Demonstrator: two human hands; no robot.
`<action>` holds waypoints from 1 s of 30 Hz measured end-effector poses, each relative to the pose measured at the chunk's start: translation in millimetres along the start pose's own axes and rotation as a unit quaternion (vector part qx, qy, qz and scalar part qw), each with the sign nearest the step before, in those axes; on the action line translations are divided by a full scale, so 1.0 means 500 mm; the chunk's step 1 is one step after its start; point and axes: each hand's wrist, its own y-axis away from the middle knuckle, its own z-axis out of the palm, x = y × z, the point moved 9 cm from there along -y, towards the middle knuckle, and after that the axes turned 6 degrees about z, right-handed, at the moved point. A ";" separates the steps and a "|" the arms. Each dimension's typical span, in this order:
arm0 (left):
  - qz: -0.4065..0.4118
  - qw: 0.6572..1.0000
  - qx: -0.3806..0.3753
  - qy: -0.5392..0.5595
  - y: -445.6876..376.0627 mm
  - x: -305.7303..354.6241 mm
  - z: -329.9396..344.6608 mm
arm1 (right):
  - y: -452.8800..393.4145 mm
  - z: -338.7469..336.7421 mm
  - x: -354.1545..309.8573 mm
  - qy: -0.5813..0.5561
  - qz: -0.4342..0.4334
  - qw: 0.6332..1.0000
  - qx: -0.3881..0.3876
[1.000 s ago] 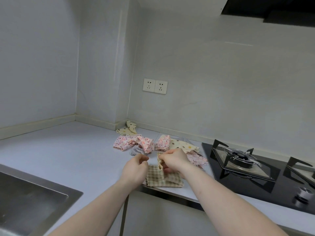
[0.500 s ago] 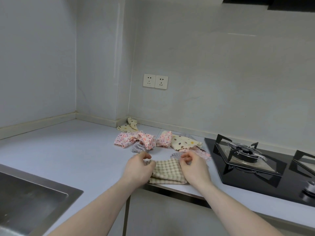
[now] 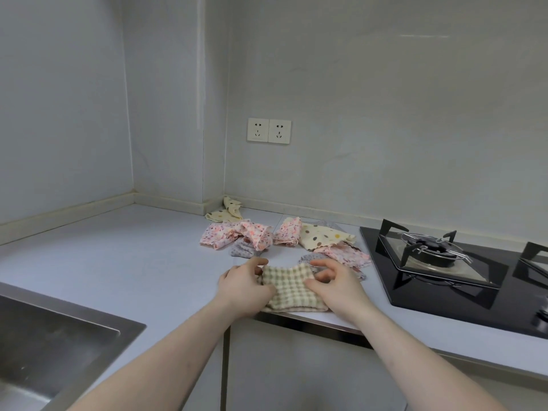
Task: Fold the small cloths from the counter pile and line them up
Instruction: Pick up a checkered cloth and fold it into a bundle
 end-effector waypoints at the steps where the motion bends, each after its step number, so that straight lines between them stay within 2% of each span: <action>1: -0.005 1.000 0.000 0.013 0.002 0.000 -0.001 | 0.002 -0.001 -0.003 -0.013 -0.009 1.000 -0.008; 6: -0.023 0.995 -0.004 0.093 0.005 -0.003 0.003 | 0.000 0.001 -0.005 -0.017 -0.028 0.999 -0.032; 9: -0.027 0.996 0.003 0.089 0.002 -0.010 0.005 | -0.002 0.006 0.000 -0.017 -0.024 0.999 -0.042; 19: 0.034 0.978 0.067 0.193 0.009 0.003 -0.020 | -0.003 -0.011 -0.004 -0.061 -0.045 0.997 0.004; 23: 0.068 0.971 0.067 0.221 0.012 0.016 -0.025 | -0.001 -0.011 0.000 -0.059 -0.040 0.997 0.007; 30: 0.043 0.971 0.049 0.229 0.005 0.007 -0.010 | 0.004 -0.016 -0.008 -0.053 -0.044 0.998 0.009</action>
